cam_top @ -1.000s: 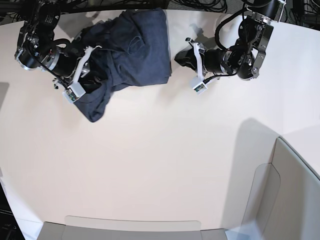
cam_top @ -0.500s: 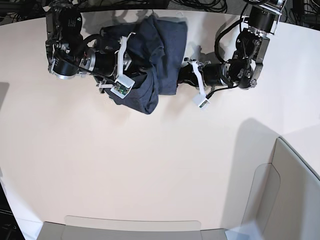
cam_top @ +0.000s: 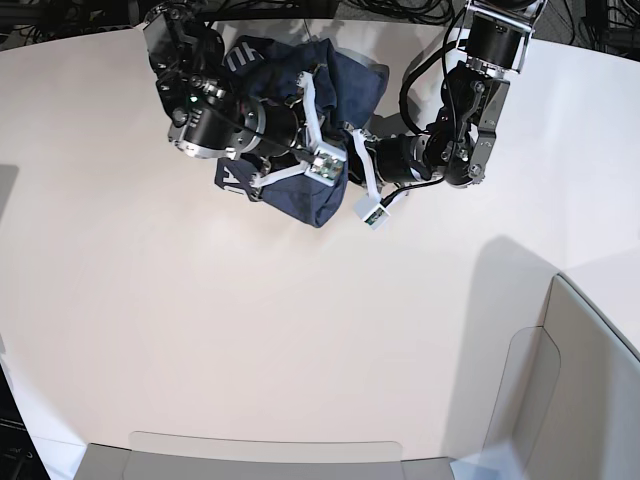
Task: Layout the t-shirt on the table in an organized manner, then fold the t-shirt properly
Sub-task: 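Grasp the bundled shirt with both grippers and lift it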
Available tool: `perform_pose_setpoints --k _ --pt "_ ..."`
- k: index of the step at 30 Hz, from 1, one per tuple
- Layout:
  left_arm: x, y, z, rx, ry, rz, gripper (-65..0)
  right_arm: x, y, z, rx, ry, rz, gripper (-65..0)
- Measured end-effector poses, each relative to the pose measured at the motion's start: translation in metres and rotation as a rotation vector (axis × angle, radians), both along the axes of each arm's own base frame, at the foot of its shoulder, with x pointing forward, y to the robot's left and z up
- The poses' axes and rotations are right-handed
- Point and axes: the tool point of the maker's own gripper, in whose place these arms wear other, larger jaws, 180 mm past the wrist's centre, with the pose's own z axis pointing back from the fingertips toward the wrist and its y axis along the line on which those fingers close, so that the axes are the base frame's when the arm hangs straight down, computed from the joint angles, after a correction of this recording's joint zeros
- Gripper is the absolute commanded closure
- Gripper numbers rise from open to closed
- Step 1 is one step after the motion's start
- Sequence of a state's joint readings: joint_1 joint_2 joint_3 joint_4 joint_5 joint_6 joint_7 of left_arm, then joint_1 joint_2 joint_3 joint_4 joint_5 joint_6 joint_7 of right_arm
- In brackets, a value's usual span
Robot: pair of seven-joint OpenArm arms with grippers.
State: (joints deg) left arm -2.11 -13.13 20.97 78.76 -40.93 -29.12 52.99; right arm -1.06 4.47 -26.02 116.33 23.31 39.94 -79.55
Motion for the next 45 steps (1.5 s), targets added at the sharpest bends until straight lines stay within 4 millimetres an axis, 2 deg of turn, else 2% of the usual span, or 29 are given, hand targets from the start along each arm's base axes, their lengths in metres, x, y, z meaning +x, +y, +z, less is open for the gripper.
perform_pose_setpoints --k 8,17,21,25,28,32,35,37,38,40,41,43,45 --pt "0.0 -0.001 0.0 -0.002 -0.009 -0.004 0.0 0.002 0.001 -0.011 -0.075 -0.024 0.016 0.0" --pt "0.001 -0.001 0.0 -0.001 -0.009 -0.003 0.0 0.006 0.006 -0.011 -0.119 -0.051 0.063 -0.2" --pt "0.001 -0.002 0.001 -0.005 -0.013 -0.007 0.0 0.008 0.01 -0.01 -0.179 -0.095 0.105 -18.7" --pt "0.0 -0.002 0.001 -0.001 -0.015 -0.014 0.0 0.02 0.009 -0.004 -0.194 -0.135 0.094 -37.4" --pt "0.0 -0.002 0.001 -0.003 -0.018 -0.015 0.0 0.026 0.01 0.001 -0.218 -0.148 0.084 -44.8" --pt "0.0 -0.002 0.001 -0.004 -0.013 -0.011 0.0 0.032 0.013 0.008 -0.237 -0.157 0.072 -46.7" --pt "0.002 0.0 0.001 0.0 -0.012 0.001 0.0 0.037 0.021 0.019 -0.203 -0.193 0.079 -46.8" --pt "0.003 0.0 0.001 -0.001 -0.014 0.002 0.0 0.048 0.032 0.036 -0.135 -0.26 0.077 -46.7" --pt "0.003 0.0 0.001 -0.007 -0.011 0.01 0.0 0.046 0.047 0.049 -0.047 -0.269 0.097 -46.7" --pt "0.004 -0.003 0.001 -0.003 -0.008 0.014 0.0 0.022 0.095 0.089 0.254 -0.249 0.194 -46.7" --pt "0.004 -0.003 0.001 -0.001 -0.01 0.014 0.0 0.025 0.094 0.091 0.216 -0.278 0.182 -46.7" --pt "0.006 -0.003 0.0 0.001 -0.009 0.03 0.0 0.029 0.092 0.093 0.252 -0.261 0.17 -46.7" --pt "0.005 -0.002 0.0 0.006 -0.006 0.023 0.0 0.041 0.075 0.086 0.212 -0.266 0.116 -46.6"
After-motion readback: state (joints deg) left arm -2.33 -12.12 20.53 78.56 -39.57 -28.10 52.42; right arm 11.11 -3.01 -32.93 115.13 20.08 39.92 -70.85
